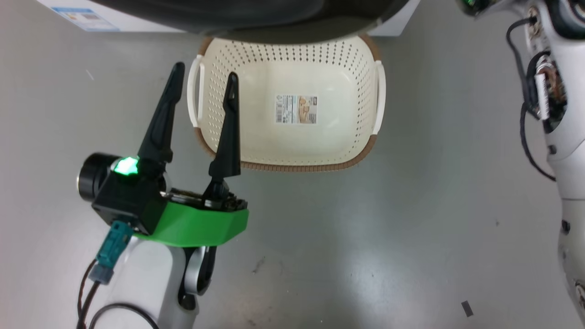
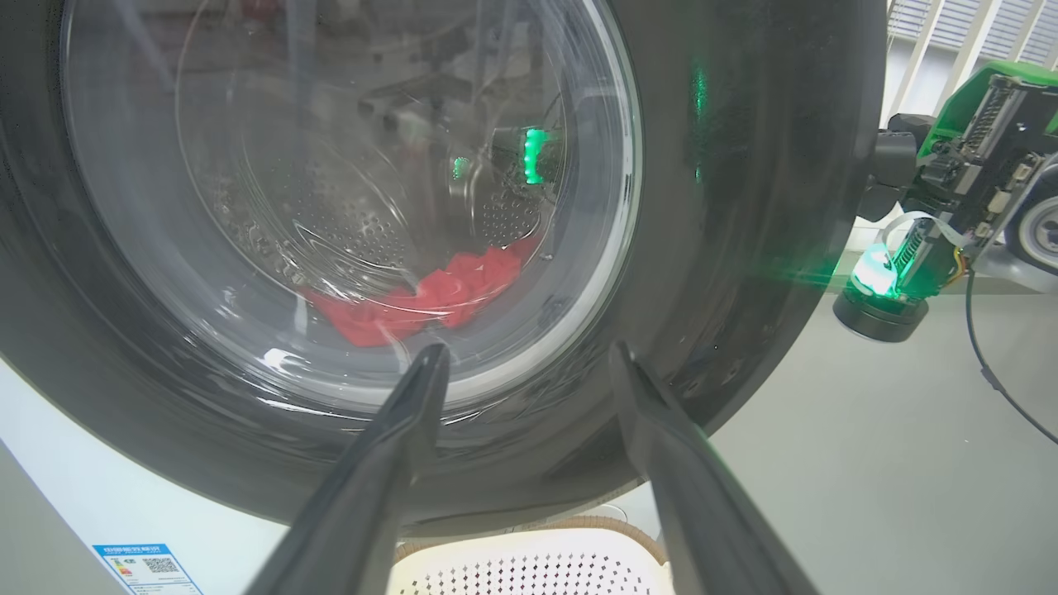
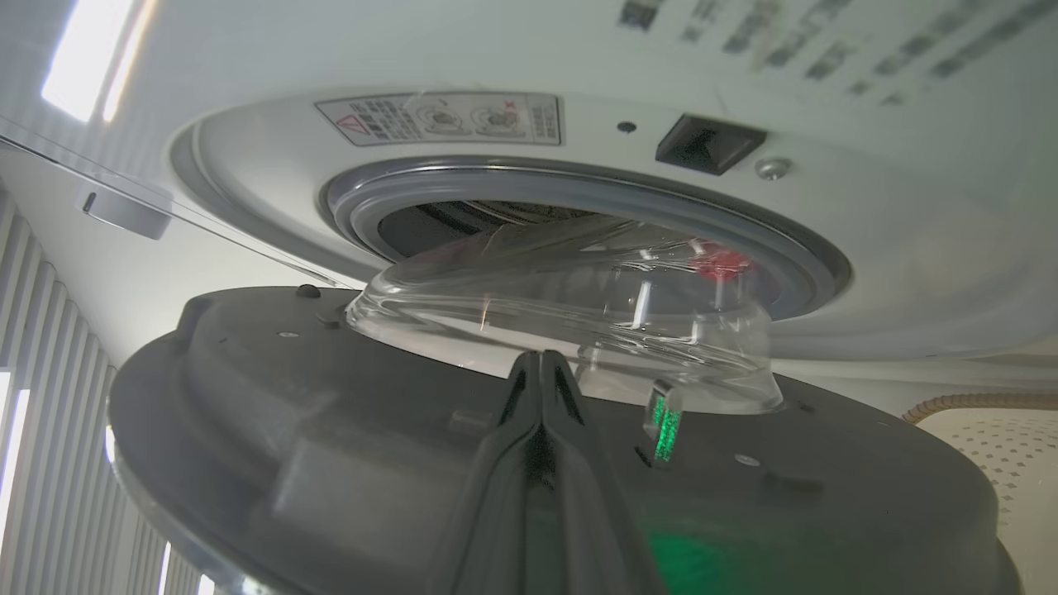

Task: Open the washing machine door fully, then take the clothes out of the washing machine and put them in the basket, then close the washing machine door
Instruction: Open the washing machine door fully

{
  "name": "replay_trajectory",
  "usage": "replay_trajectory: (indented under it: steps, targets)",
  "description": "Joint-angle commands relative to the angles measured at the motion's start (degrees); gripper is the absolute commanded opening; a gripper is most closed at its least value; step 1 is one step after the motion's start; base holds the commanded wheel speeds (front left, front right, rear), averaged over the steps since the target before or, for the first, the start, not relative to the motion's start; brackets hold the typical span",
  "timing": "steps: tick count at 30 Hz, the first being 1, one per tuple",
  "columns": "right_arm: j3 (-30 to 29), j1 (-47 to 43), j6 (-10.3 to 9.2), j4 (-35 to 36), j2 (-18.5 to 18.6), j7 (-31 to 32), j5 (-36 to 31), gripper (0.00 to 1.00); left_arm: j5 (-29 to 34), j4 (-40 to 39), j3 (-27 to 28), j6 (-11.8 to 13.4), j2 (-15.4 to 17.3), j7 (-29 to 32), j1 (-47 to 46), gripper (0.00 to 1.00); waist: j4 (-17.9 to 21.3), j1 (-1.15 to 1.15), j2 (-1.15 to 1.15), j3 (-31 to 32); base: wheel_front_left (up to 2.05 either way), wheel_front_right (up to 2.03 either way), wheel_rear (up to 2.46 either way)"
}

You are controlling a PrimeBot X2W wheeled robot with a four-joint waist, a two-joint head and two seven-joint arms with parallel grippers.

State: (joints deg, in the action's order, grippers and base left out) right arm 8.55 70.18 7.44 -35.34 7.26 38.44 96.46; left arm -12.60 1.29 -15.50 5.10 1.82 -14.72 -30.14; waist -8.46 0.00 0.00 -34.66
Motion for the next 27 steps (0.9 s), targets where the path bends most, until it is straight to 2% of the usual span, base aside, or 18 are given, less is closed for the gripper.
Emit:
replay_trajectory:
  steps: [1, 18, 27]
  targets:
    - [0.81, -1.41, 0.05, 2.02, -2.09, 0.68, -0.19, 0.00, -0.07, -0.85, 1.94, 0.32, 1.06, -0.28, 1.87, 1.00, 0.13, 0.00, 0.00, 1.51, 0.00, 0.00, 0.00]
    - [3.17, -12.40, 0.05, 1.99, -3.03, 3.31, -1.54, 0.00, 0.09, 1.71, 4.57, 0.46, 1.06, -0.28, 7.81, 1.00, -1.05, 0.00, 0.00, 11.86, 0.00, 0.00, 0.00]
    - [3.78, -18.03, 0.05, 3.22, -2.26, 4.20, -2.38, 0.00, -1.28, 1.96, 4.39, 1.00, 1.06, -0.28, 9.91, 1.00, -2.77, 0.00, 0.00, 15.68, 0.00, 0.00, 0.00]
